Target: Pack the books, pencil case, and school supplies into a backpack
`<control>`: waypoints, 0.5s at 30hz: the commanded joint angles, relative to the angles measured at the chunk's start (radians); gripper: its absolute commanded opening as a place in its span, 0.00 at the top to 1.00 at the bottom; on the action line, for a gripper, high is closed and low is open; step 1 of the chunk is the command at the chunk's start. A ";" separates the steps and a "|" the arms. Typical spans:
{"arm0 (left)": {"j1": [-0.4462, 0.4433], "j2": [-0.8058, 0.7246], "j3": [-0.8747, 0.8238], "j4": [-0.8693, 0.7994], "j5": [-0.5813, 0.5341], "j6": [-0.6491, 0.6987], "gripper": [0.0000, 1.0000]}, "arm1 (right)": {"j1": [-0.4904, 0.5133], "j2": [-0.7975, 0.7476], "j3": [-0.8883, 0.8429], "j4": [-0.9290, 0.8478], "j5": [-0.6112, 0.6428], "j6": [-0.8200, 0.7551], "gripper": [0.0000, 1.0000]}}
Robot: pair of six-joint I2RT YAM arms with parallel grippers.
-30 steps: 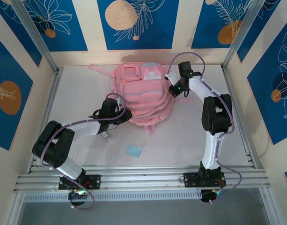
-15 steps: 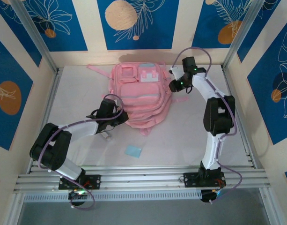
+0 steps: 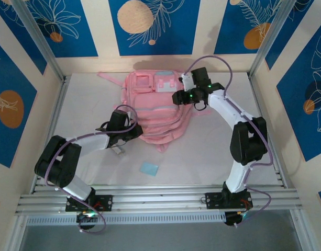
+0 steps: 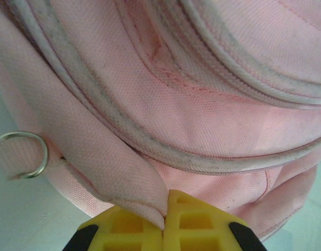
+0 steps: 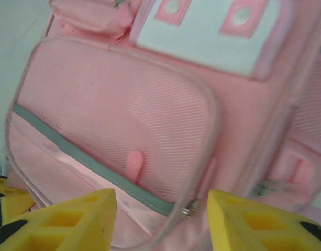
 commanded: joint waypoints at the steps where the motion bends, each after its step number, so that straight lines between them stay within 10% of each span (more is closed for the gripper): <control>1: 0.009 0.002 0.021 -0.002 0.033 0.025 1.00 | 0.001 0.038 -0.018 0.084 -0.012 0.142 0.49; 15: 0.009 -0.019 0.021 0.016 0.043 0.000 1.00 | 0.066 0.120 0.018 0.066 -0.042 0.170 0.45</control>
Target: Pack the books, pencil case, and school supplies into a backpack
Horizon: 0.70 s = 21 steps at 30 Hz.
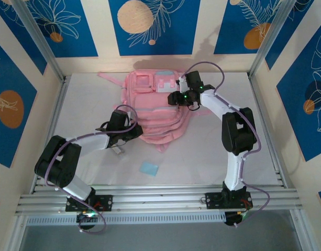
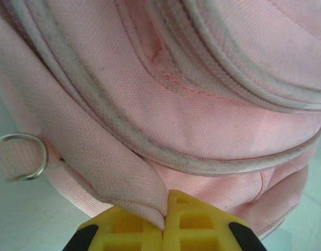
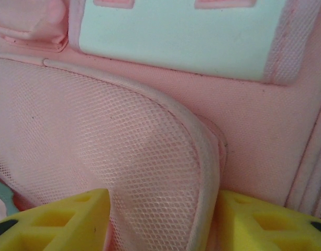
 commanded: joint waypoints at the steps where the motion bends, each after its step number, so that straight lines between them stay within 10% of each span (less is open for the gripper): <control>1: 0.009 -0.017 0.023 0.017 0.040 0.002 1.00 | 0.066 -0.078 -0.060 -0.026 -0.023 0.027 0.45; 21: -0.002 -0.007 0.030 0.051 0.040 -0.007 1.00 | 0.107 -0.385 -0.345 -0.112 -0.109 0.122 0.46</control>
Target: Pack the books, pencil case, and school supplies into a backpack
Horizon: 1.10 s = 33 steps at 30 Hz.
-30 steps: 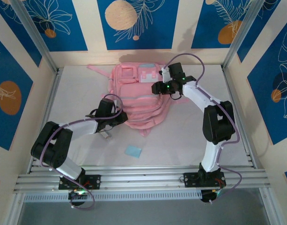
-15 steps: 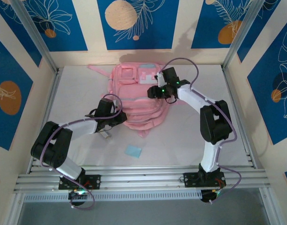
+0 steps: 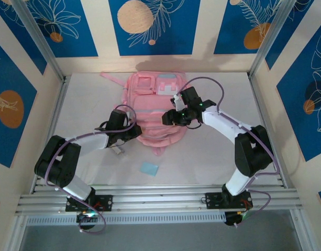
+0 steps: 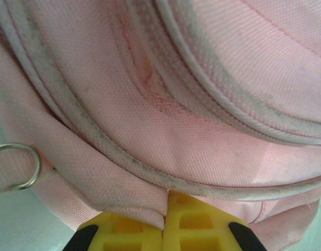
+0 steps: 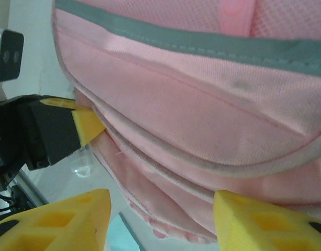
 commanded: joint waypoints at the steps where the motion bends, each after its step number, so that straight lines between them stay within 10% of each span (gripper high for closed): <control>1: -0.008 -0.013 0.021 0.068 0.030 -0.001 1.00 | -0.035 -0.070 -0.010 -0.053 0.032 -0.036 0.46; 16: -0.007 -0.051 0.031 -0.006 0.038 0.036 1.00 | -0.105 0.053 0.101 0.107 0.143 -0.157 0.44; 33: 0.007 -0.029 0.069 -0.053 0.031 0.068 1.00 | 0.096 0.017 0.029 0.036 0.147 -0.123 0.47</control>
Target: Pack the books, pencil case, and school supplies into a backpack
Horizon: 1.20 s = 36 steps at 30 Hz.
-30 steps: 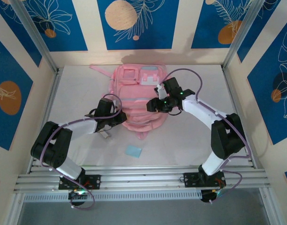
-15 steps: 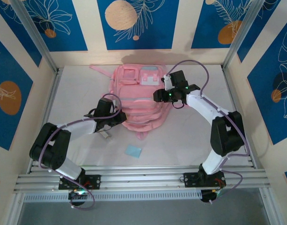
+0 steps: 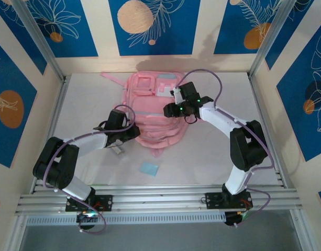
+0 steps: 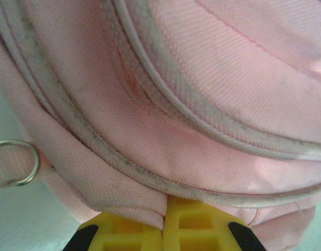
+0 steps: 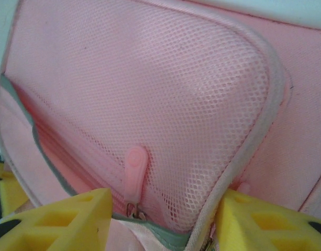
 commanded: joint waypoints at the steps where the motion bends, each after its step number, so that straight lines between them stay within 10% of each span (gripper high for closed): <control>1: -0.004 -0.005 0.065 0.034 0.044 0.036 1.00 | 0.086 -0.061 -0.048 -0.089 -0.063 0.015 0.47; 36: 0.010 0.083 0.174 0.118 0.095 0.014 0.99 | 0.010 -0.089 -0.218 0.085 -0.705 0.425 0.47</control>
